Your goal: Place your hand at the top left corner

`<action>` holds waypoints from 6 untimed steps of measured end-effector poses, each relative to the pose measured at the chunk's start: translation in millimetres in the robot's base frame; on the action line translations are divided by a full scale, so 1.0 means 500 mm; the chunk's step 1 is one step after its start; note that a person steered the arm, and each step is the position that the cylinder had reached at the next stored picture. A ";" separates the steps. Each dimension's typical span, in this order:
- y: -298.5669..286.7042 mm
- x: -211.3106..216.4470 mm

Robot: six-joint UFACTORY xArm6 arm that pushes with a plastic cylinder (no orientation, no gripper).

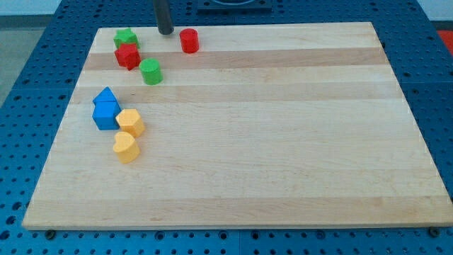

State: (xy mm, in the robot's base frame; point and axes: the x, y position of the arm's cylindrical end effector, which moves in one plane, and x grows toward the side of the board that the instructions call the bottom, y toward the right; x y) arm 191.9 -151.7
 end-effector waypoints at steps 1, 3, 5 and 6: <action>0.000 0.000; -0.116 0.001; -0.277 0.001; -0.272 -0.001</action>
